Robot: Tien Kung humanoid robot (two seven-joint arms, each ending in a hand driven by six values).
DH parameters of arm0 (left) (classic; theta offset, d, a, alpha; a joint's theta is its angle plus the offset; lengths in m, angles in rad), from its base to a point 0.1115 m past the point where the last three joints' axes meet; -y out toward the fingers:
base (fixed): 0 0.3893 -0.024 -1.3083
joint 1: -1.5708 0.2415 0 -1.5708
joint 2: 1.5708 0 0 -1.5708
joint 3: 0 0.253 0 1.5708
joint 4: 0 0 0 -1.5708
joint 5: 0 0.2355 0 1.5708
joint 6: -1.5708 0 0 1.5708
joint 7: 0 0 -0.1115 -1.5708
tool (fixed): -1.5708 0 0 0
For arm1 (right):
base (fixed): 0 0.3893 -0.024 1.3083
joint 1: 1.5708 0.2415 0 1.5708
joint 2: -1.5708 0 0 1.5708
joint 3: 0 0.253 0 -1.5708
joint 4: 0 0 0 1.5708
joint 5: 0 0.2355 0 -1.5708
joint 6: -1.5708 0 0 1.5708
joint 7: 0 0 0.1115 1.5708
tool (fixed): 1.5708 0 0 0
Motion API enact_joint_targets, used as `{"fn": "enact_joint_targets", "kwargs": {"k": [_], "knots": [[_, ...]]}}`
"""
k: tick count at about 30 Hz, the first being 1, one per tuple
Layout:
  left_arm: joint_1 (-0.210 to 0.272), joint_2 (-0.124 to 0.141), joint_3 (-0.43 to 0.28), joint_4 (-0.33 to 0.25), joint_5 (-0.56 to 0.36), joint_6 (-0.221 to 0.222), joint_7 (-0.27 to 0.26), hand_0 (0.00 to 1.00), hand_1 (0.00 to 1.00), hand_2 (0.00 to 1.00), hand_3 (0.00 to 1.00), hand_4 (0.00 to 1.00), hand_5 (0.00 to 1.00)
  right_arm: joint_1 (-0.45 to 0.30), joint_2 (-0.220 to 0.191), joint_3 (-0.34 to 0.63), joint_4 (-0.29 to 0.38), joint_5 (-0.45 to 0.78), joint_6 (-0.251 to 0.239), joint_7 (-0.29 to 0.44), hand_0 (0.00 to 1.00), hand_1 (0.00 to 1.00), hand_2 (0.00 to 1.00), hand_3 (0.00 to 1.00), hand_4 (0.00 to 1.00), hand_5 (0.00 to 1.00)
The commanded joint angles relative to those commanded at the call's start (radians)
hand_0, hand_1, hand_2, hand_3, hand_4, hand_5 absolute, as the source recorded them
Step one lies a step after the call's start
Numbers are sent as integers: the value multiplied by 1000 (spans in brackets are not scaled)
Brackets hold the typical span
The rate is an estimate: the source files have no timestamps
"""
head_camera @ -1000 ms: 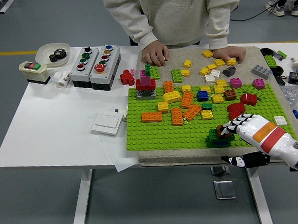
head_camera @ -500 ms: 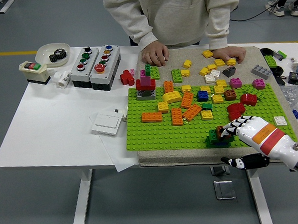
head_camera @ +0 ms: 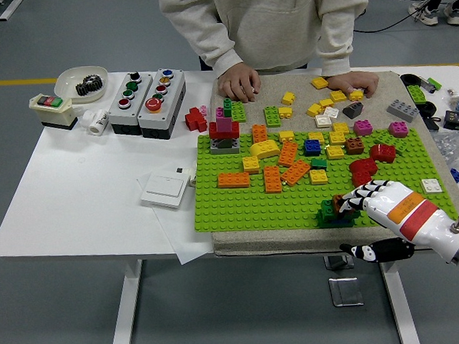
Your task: Pick up the brick,pile it on top of brick,press brick,pick up the brick,pile it on top of brick,press brick
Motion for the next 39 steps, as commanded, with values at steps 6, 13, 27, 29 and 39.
{"fn": "enact_joint_targets", "kwargs": {"k": [6, 13, 27, 29, 39], "knots": [[-2, 1, 1, 0, -3, 1, -1, 652, 705, 726, 587, 663, 665, -1, 1, 19, 7, 10, -21, 2, 700, 663, 709, 592, 797, 561], [-5, 1, 4, 0, -9, 2, -2, 654, 705, 725, 587, 662, 664, -3, -3, 45, 20, 18, -41, 9, 698, 664, 709, 592, 796, 563], [-6, 0, 5, 0, -10, 2, -2, 653, 706, 725, 587, 664, 667, -22, 2, 27, 25, 8, -27, 11, 689, 660, 706, 590, 796, 561], [-6, 0, 5, -1, -10, 2, -2, 653, 706, 725, 587, 664, 667, -21, 3, 22, 16, 5, -23, 9, 689, 660, 706, 590, 796, 561], [-8, 1, 8, -1, -16, 2, -2, 653, 704, 725, 587, 662, 664, -20, 5, 16, 10, 3, -13, 4, 693, 660, 707, 588, 795, 560]]}}
